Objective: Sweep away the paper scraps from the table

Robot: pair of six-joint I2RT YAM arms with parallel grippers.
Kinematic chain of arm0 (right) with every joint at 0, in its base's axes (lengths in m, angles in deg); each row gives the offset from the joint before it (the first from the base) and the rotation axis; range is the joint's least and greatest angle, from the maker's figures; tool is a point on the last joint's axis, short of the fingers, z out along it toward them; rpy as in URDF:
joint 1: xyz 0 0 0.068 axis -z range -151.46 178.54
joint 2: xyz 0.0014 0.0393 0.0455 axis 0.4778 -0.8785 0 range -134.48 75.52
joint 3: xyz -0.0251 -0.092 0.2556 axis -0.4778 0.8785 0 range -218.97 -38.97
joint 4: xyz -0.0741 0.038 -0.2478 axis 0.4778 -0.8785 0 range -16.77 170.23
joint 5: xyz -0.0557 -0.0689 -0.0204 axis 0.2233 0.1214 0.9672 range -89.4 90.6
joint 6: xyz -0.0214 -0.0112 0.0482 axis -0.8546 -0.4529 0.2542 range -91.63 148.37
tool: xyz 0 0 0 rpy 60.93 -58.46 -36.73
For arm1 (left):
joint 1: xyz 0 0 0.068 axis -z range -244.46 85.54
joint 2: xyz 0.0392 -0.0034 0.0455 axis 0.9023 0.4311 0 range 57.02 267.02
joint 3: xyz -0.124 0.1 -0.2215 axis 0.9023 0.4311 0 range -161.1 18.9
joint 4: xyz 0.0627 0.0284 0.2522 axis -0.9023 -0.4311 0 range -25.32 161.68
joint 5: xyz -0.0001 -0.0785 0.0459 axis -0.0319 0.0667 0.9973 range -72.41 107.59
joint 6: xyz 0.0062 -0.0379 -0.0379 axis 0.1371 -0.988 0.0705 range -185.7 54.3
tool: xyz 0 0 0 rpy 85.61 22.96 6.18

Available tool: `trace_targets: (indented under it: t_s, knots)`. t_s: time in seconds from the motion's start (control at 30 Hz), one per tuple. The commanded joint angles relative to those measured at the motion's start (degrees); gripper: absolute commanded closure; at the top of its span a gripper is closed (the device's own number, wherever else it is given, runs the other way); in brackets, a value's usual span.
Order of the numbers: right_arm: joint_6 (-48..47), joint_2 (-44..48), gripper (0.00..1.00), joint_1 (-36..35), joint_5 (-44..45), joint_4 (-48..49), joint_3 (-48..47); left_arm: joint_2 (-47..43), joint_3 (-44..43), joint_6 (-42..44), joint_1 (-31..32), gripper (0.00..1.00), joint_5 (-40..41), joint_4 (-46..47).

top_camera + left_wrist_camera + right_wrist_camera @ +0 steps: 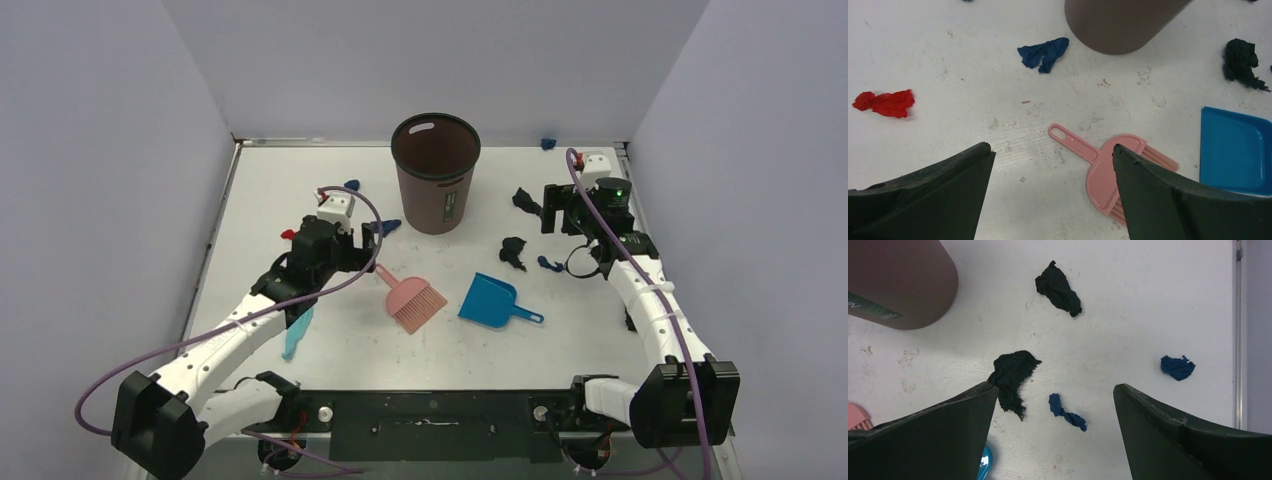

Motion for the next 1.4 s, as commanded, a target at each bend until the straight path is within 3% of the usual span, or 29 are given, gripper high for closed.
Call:
trace_targets:
  t_s: [0.0, 0.1, 0.23, 0.43, 0.63, 0.77, 1.03, 1.2, 1.37]
  knots:
    - [1.9, 0.0, 0.10, -0.1, -0.9, 5.3, 1.4, 3.1, -3.9, 2.2, 1.6, 0.12, -2.4, -1.3]
    - [-4.5, 0.5, 0.10, -0.1, -5.9, 6.3, 4.0, 6.1, -5.8, 0.8, 2.2, 0.14, -3.4, -3.5]
    - [-16.4, -0.9, 0.10, -0.8, -17.7, 0.7, 4.1, 9.2, -7.9, -1.4, 3.8, 0.21, -5.2, -6.5]
    - [-23.2, -2.3, 0.10, -5.3, -18.3, -2.9, 5.3, 12.4, -11.1, -7.1, 9.5, 0.34, 1.0, -12.7]
    - [-22.7, -2.1, 0.10, -9.0, -16.3, 0.5, 8.5, 14.1, -8.9, -20.9, 11.5, 0.30, 4.0, -15.5]
    - [-22.5, -2.0, 0.10, -9.1, -16.2, 0.9, 8.7, 16.8, -7.5, -26.7, 12.7, 0.34, 5.6, -15.5]
    - [-22.3, -0.1, 0.10, -9.1, -18.1, 1.8, 10.5, 23.5, -9.8, -28.2, 13.0, 0.42, 8.2, -16.4]
    - [-22.6, 1.1, 0.10, -9.0, -20.5, 1.1, 11.2, 27.8, -11.2, -30.6, 13.1, 0.59, 7.9, -16.5]
    - [-22.7, 0.9, 0.10, -8.8, -21.0, 0.6, 11.3, 30.5, -10.7, -32.6, 13.0, 0.60, 7.2, -14.2]
